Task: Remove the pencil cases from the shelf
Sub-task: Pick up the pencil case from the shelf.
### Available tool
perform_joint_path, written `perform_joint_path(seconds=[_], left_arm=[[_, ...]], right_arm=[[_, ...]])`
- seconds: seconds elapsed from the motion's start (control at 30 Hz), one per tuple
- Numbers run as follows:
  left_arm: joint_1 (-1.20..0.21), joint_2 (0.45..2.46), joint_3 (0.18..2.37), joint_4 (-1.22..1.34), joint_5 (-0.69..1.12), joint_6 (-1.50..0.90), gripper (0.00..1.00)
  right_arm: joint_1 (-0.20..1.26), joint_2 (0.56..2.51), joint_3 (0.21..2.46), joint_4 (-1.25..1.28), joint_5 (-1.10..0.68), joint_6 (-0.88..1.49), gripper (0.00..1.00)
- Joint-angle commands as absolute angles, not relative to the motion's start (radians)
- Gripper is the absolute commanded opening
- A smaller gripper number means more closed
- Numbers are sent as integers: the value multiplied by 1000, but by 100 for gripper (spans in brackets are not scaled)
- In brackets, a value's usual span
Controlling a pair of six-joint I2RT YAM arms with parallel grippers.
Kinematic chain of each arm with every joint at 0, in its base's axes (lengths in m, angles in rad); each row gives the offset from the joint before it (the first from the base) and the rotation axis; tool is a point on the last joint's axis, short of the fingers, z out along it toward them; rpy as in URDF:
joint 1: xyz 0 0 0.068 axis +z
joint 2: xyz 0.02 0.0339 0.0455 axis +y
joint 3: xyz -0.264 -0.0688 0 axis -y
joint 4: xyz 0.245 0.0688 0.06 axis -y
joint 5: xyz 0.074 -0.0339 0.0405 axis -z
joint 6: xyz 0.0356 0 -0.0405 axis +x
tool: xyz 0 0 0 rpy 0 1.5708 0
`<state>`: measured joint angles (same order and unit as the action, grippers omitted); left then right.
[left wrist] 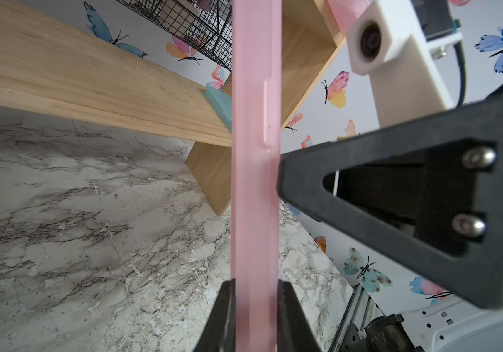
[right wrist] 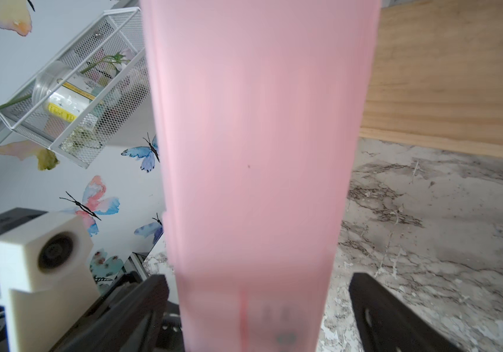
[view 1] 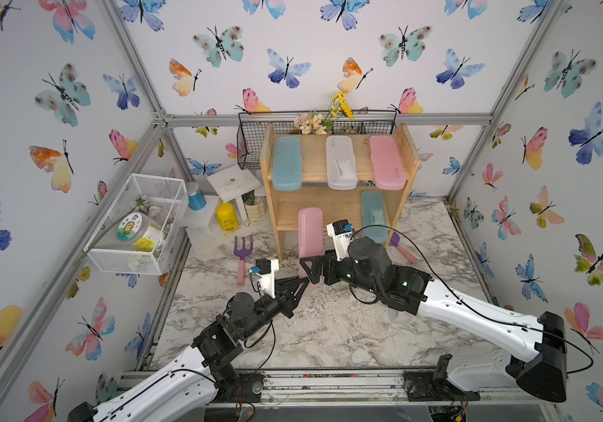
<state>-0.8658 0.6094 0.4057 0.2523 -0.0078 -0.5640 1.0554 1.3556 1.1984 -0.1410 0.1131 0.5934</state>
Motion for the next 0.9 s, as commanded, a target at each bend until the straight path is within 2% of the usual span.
perform_joint_path(seconds=[0.0, 0.4, 0.57, 0.7, 0.8, 0.83, 0.87], left_arm=[[-871, 598, 422, 270, -46, -545, 0], [-872, 587, 418, 268, -31, -546, 0], [-872, 577, 416, 265, -31, -546, 0], [-872, 578, 415, 265, -30, -549, 2], [-871, 573, 422, 249, -50, -553, 87], [-872, 572, 425, 236, -66, -552, 99], [-872, 570, 431, 224, -81, -551, 99]], right_arm=[[1062, 1380, 1223, -74, 113, 566, 99], [1062, 1434, 1239, -48, 124, 551, 99], [1062, 1416, 1221, -38, 120, 552, 74], [1062, 1393, 1220, -74, 140, 541, 67], [1062, 1371, 1223, -149, 166, 529, 68], [1060, 1358, 1221, -197, 193, 528, 70], [1061, 1346, 1217, -228, 212, 528, 70]])
